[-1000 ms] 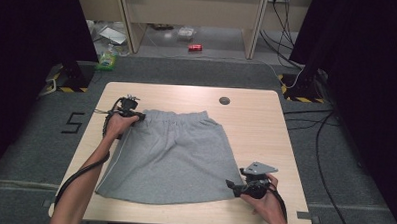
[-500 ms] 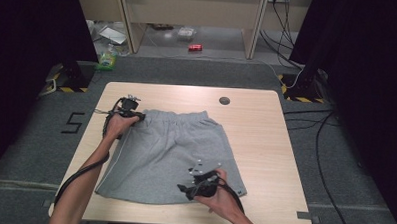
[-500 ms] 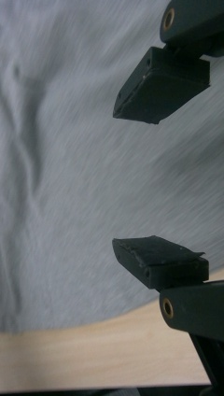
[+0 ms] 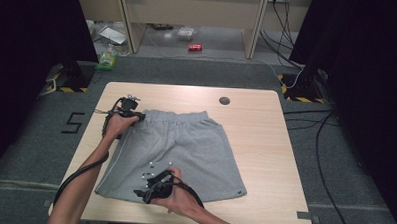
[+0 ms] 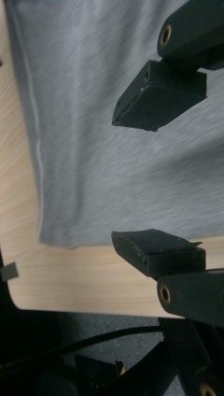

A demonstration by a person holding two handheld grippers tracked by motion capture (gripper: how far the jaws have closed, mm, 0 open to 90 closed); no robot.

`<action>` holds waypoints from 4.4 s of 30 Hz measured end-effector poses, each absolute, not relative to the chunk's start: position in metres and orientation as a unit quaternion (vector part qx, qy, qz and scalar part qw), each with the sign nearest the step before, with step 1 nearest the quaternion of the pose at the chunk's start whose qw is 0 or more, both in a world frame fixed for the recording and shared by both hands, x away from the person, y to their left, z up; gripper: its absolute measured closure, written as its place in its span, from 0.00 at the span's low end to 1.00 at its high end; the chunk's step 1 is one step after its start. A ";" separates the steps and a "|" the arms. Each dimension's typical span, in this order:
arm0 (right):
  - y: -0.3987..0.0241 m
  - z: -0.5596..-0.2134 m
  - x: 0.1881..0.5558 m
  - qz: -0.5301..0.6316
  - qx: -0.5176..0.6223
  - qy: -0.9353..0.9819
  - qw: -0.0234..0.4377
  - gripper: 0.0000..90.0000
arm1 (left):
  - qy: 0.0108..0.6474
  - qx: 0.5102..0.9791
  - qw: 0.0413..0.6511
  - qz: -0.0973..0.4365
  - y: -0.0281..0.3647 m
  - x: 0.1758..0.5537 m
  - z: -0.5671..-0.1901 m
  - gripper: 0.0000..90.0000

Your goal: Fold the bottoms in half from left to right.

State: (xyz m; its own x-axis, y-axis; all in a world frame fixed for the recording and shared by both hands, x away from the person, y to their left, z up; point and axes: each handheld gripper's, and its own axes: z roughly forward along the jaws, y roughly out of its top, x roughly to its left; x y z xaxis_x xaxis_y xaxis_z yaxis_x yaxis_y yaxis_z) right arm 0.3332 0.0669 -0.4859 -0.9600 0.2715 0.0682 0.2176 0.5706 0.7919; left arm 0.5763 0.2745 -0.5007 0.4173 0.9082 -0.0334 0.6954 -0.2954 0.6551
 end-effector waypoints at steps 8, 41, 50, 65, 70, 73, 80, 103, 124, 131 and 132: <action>0.099 -0.494 0.330 0.446 0.134 0.885 0.013 0.47 | 0.508 0.787 0.302 0.175 0.275 0.577 -0.500 0.86; 0.191 -0.515 0.326 0.378 0.108 0.919 0.036 0.93 | 0.508 0.781 0.330 0.155 0.284 0.577 -0.504 0.86; 0.176 -0.508 0.335 0.401 0.121 0.908 0.004 0.96 | 0.509 0.778 0.336 0.153 0.286 0.576 -0.502 0.88; 0.141 -0.457 0.344 0.434 0.117 0.893 0.001 0.96 | 0.499 0.776 0.346 0.172 0.276 0.574 -0.460 0.89; 0.113 -0.439 0.344 0.447 0.132 0.885 0.007 0.96 | 0.501 0.773 0.348 0.176 0.269 0.575 -0.447 0.89; 0.093 -0.430 0.345 0.457 0.142 0.878 0.011 0.96 | 0.500 0.770 0.354 0.178 0.262 0.575 -0.437 0.89; 0.026 -0.415 0.350 0.489 0.182 0.853 0.031 0.96 | 0.490 0.770 0.366 0.181 0.235 0.577 -0.413 0.89; -0.091 -0.423 0.325 0.535 0.262 0.802 0.049 0.96 | 0.448 0.788 0.385 0.172 0.146 0.586 -0.392 0.89; -0.171 -0.448 0.301 0.548 0.338 0.762 0.063 0.96 | 0.418 0.809 0.389 0.139 0.053 0.594 -0.412 0.88; -0.188 -0.461 0.301 0.538 0.360 0.759 0.071 0.93 | 0.423 0.808 0.390 0.127 0.042 0.596 -0.424 0.78; -0.188 -0.462 0.301 0.535 0.362 0.760 0.069 0.92 | 0.424 0.806 0.394 0.124 0.041 0.596 -0.425 0.78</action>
